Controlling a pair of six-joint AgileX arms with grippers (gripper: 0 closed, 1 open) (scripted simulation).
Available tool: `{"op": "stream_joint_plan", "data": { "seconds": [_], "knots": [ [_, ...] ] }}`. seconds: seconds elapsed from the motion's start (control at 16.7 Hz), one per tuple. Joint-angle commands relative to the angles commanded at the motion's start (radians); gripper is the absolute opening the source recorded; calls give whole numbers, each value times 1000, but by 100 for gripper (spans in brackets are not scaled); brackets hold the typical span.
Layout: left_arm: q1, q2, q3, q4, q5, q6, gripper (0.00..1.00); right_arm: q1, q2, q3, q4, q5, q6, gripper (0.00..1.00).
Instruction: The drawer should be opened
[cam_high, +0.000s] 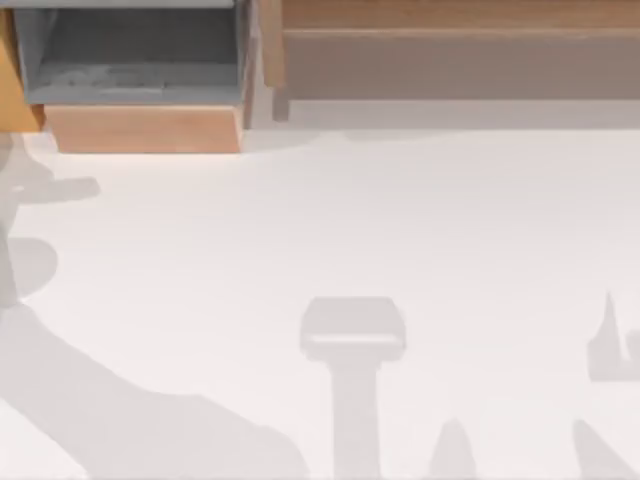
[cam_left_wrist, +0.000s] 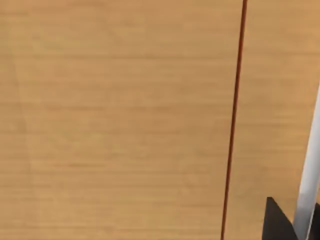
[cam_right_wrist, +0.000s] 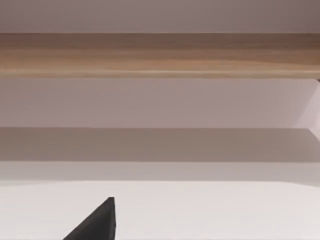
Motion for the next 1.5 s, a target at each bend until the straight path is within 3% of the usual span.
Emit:
{"op": "stream_joint_plan", "data": {
  "seconds": [0.54, 1.08, 1.5],
  "knots": [
    [9, 0, -12, 1, 2, -3, 0, 0, 0, 0, 0, 0, 0, 100],
    [71, -113, -267, 133, 67, -2, 0, 0, 0, 0, 0, 0, 0, 100],
    [80, -121, -286, 145, 75, -1, 0, 0, 0, 0, 0, 0, 0, 100]
  ]
}}
